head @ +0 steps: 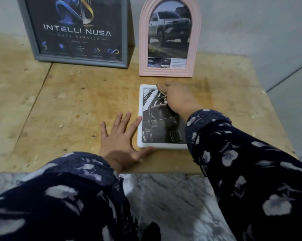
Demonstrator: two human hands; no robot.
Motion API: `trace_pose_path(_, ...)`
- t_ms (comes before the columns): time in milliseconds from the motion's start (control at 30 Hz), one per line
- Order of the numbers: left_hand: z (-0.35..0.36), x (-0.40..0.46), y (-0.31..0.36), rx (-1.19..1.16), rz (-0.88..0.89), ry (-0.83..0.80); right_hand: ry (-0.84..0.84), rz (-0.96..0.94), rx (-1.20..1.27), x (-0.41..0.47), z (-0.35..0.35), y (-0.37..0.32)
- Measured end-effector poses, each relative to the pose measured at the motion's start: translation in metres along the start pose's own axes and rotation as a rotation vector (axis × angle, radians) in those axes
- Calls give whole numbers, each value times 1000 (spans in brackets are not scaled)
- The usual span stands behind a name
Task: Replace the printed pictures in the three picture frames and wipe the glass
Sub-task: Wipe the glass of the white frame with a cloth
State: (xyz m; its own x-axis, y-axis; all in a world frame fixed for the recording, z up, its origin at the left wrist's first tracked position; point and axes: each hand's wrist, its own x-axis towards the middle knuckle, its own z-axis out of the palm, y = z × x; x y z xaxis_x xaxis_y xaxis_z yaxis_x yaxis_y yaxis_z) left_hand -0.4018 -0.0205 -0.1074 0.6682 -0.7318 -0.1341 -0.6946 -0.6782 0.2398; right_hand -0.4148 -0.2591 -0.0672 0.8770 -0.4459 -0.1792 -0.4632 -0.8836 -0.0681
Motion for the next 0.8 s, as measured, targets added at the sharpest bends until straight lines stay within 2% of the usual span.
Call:
trace_pose_path(200, 2, 0, 1, -8, 5, 20, 10, 191, 229, -15, 0, 36)
trace_pose_path(500, 6, -1, 1, -18, 4, 71, 41, 335, 291, -38, 3, 47)
trace_pose_path(800, 5, -2, 2, -23, 9, 76, 21, 333, 237, -74, 12, 41)
